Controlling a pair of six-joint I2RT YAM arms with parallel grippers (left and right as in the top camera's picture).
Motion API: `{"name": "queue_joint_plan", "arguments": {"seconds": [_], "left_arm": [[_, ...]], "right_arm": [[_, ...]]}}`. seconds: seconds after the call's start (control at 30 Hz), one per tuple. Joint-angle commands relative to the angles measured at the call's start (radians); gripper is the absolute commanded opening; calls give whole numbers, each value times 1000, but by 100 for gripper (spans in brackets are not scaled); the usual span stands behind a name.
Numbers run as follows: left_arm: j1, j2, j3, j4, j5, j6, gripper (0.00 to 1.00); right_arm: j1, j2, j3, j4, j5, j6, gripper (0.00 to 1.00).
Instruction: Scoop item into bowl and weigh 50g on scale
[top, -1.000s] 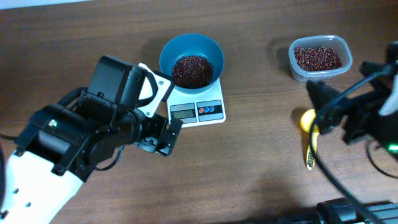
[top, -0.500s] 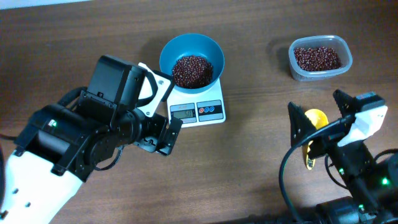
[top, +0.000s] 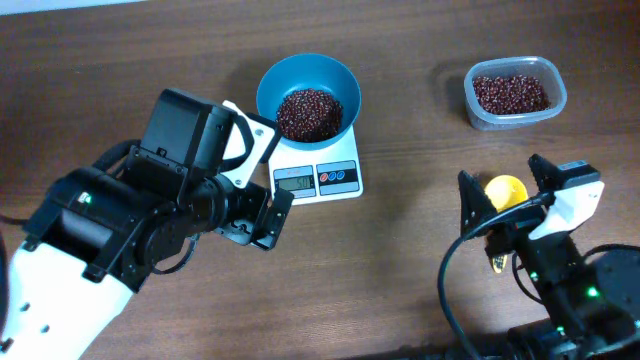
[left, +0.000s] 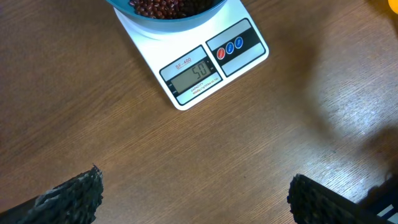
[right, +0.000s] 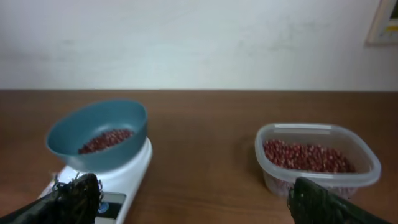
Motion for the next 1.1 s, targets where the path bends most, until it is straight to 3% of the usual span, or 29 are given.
{"name": "queue_joint_plan", "arguments": {"seconds": [0.0,0.43,0.67,0.77,1.07], "left_arm": [[2,-2,14,-1,15,19,99],[2,-2,14,-1,15,19,99],[2,-2,14,-1,15,19,99],[2,-2,14,-1,15,19,99],[2,-2,14,-1,15,19,99]], "right_arm": [[6,-10,-42,6,38,3,99],[4,-11,-155,100,45,3,99],[5,-11,-219,249,43,-15,99],[5,-11,-220,250,42,-100,99],[6,-10,-220,250,42,-102,99]]}}
